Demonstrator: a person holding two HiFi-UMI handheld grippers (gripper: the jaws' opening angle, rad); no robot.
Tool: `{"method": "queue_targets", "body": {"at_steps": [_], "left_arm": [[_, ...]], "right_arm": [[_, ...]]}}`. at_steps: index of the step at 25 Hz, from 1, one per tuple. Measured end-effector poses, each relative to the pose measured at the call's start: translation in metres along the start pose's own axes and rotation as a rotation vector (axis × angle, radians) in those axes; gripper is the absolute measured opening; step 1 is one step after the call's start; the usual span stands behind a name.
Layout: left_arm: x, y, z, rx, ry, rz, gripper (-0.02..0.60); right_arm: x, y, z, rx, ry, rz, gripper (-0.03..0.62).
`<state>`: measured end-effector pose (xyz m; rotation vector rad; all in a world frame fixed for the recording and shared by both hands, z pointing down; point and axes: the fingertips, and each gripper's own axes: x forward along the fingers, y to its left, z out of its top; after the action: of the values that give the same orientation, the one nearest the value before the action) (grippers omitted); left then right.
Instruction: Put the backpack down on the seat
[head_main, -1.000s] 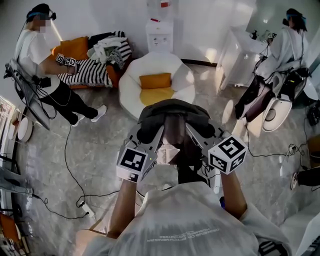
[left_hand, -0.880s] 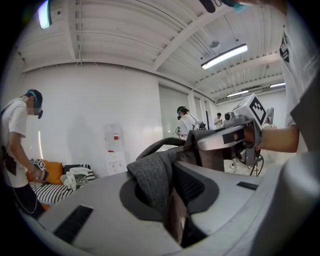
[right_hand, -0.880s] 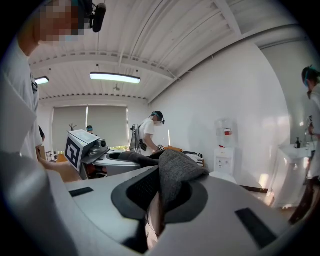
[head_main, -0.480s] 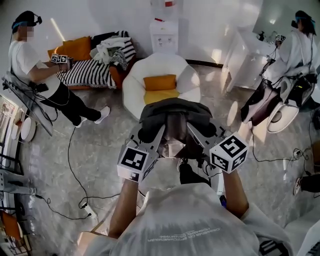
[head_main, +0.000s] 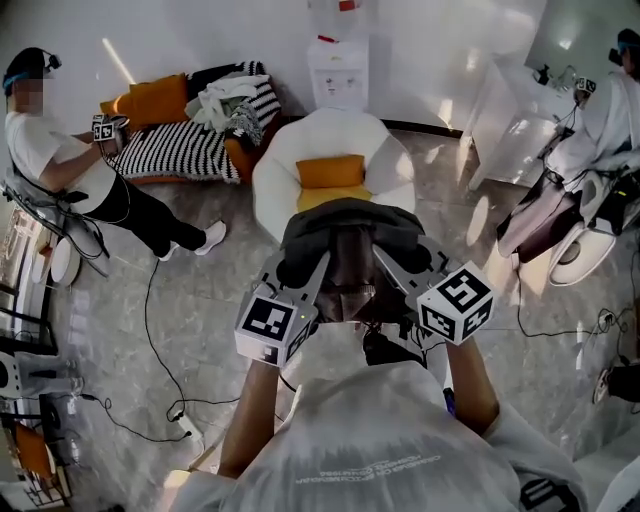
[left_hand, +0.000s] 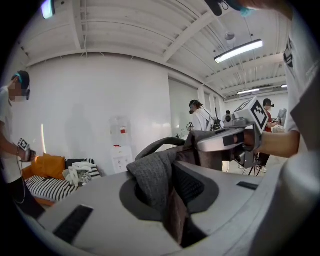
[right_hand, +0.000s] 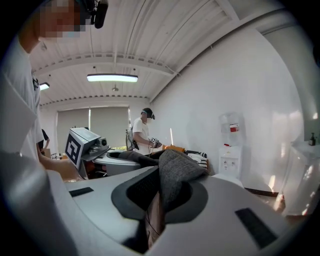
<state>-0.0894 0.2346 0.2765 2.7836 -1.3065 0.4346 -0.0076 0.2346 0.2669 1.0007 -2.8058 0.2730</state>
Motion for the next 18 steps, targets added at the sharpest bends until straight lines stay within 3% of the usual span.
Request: {"method": "queue_targets", "body": {"at_steps": [18], "left_arm": [[0.123, 0.084, 0.029, -0.038, 0.028, 0.045, 0.083]], "right_arm": [[0.08, -0.129, 0.032, 0.015, 0.034, 0.061, 0.032]]}}
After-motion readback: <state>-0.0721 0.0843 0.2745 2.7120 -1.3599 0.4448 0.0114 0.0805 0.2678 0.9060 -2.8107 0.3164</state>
